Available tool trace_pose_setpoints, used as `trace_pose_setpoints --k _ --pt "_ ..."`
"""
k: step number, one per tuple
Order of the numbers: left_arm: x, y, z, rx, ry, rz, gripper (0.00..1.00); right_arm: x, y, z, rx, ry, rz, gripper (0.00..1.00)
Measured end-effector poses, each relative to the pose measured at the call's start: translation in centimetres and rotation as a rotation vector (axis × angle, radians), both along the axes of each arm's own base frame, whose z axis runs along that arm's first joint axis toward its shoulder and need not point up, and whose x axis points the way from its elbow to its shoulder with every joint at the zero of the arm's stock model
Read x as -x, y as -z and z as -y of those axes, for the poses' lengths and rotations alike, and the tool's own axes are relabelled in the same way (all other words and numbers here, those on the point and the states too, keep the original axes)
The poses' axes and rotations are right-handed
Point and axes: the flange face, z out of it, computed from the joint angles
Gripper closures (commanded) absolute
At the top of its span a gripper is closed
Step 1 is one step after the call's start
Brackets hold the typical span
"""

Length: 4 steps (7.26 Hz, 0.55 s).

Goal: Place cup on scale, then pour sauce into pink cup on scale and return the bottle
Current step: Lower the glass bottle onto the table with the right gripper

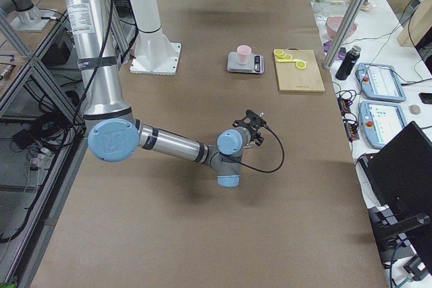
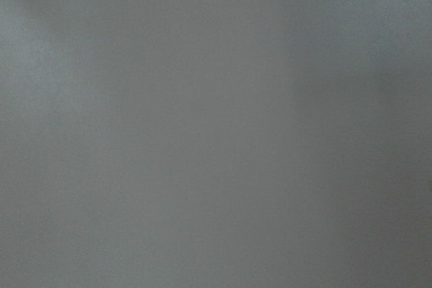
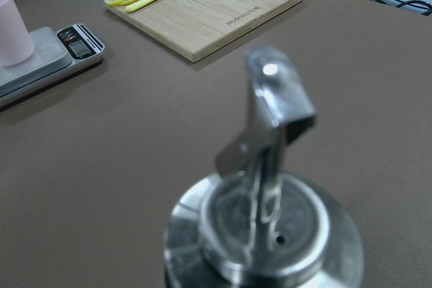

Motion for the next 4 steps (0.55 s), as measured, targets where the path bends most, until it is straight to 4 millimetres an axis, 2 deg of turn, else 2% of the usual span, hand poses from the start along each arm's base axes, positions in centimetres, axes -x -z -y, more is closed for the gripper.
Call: trace_pose_setpoints --k 2,4 --pt "0.01 0.28 0.1 0.025 0.03 -0.007 0.0 0.13 0.24 0.05 -0.003 0.003 0.002 0.22" --pt "0.01 0.45 0.23 0.041 0.061 -0.015 0.0 0.2 0.29 0.07 -0.002 0.004 0.001 0.12"
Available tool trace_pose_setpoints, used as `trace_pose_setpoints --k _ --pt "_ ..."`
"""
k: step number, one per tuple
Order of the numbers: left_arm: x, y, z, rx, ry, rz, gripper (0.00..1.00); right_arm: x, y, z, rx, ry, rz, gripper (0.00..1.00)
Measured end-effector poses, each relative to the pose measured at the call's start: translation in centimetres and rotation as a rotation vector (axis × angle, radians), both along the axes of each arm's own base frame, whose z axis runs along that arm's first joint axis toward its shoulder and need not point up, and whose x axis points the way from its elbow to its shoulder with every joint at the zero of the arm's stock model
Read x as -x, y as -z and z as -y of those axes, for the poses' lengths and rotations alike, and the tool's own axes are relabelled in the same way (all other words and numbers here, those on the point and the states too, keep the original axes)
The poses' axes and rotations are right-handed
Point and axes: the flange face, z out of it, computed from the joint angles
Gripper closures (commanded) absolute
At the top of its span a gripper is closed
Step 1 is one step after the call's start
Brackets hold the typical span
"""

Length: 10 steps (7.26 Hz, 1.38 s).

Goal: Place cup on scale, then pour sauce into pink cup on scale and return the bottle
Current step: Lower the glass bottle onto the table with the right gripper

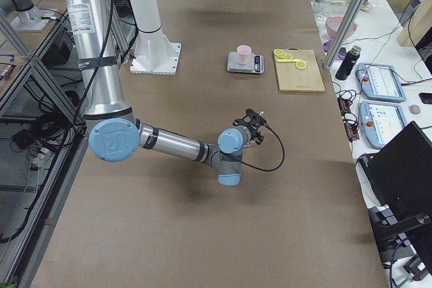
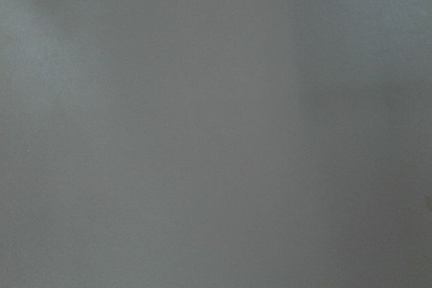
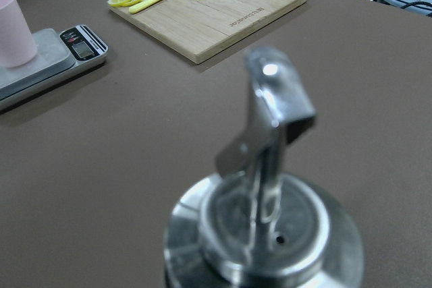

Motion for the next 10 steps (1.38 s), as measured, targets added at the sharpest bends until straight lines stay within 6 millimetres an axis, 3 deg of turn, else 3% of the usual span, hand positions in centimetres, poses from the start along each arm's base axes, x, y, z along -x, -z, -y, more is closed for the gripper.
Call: trace_pose_setpoints --k 3,7,10 --pt "0.0 -0.1 0.2 -0.003 0.007 0.0 0.0 0.0 0.0 0.0 0.004 0.002 -0.002 0.0" --pt "0.0 -0.1 0.3 -0.004 0.008 0.0 0.0 -0.3 -0.5 -0.6 0.024 0.01 -0.003 0.0" --pt "0.0 0.0 0.4 -0.005 0.008 0.0 0.0 -1.1 -1.3 -2.4 0.045 0.031 -0.002 0.0"
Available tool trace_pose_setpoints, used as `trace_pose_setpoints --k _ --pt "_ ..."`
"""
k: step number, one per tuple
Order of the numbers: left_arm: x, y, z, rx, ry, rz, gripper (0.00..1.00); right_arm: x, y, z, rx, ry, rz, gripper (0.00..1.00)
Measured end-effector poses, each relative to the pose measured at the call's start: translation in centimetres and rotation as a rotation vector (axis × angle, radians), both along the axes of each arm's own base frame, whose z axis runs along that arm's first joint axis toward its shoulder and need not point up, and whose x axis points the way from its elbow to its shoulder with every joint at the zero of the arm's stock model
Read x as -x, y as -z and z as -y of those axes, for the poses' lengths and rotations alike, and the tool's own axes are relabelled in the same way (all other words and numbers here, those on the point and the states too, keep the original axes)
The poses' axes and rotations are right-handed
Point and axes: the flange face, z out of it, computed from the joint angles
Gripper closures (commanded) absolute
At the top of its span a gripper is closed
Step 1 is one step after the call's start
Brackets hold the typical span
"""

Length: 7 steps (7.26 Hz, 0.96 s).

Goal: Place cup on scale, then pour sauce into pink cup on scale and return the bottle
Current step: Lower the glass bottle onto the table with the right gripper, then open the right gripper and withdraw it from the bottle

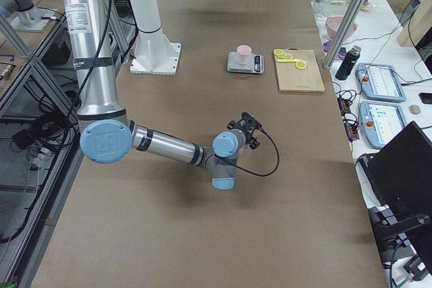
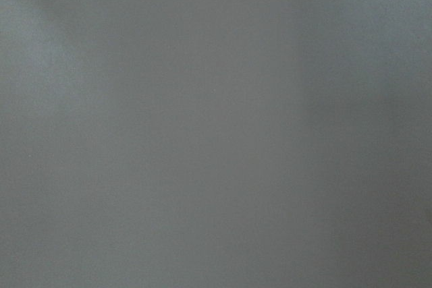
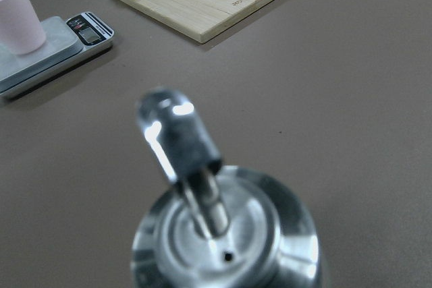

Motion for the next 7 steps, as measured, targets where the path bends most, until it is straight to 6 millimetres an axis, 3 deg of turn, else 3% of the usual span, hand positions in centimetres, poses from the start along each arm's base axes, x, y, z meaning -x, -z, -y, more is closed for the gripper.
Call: trace_pose_setpoints --k 4,7 --pt "0.0 -0.1 -0.1 0.001 0.0 0.0 0.0 -1.3 -0.7 -2.4 0.04 0.019 0.008 0.0" --pt "0.0 -0.1 -0.1 0.002 0.0 0.0 0.0 -4.4 -2.0 -4.1 0.083 0.044 0.002 0.0"
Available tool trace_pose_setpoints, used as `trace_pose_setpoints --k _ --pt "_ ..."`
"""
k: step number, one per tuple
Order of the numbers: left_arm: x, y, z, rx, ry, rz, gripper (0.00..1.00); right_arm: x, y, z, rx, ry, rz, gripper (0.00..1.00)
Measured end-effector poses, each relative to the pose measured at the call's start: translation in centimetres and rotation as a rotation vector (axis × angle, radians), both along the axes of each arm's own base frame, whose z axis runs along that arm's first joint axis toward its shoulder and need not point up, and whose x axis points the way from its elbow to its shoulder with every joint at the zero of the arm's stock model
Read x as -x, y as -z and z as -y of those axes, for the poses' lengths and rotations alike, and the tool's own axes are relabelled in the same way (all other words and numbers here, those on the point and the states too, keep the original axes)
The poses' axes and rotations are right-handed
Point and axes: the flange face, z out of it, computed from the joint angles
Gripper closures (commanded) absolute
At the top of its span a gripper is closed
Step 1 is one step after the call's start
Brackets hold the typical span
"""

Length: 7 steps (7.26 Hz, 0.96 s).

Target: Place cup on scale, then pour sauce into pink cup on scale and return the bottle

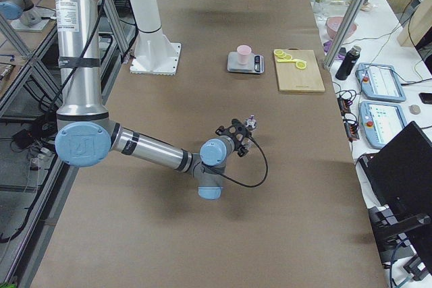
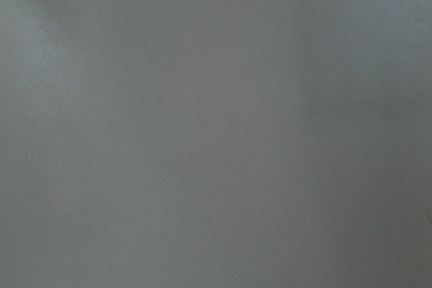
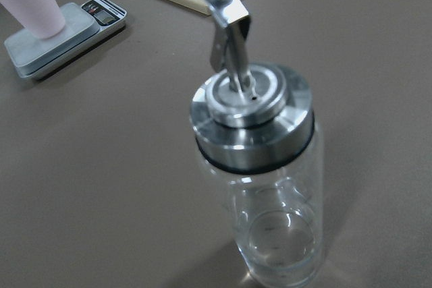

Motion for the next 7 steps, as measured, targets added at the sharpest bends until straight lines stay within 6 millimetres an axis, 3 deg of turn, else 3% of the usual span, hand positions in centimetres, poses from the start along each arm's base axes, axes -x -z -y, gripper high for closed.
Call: trace_pose_setpoints --k 3,5,7 --pt "0.0 -0.1 -0.2 0.001 0.0 0.0 0.0 -4.9 -0.9 -0.1 0.098 0.017 -0.006 0.0" --pt "0.0 -0.1 -0.2 0.002 0.0 0.0 0.0 -9.1 -1.3 1.2 0.219 -0.009 -0.006 0.0" --pt "0.0 -0.1 -0.1 0.004 0.0 -0.001 0.0 -11.7 -2.0 2.8 0.353 -0.064 -0.018 0.0"
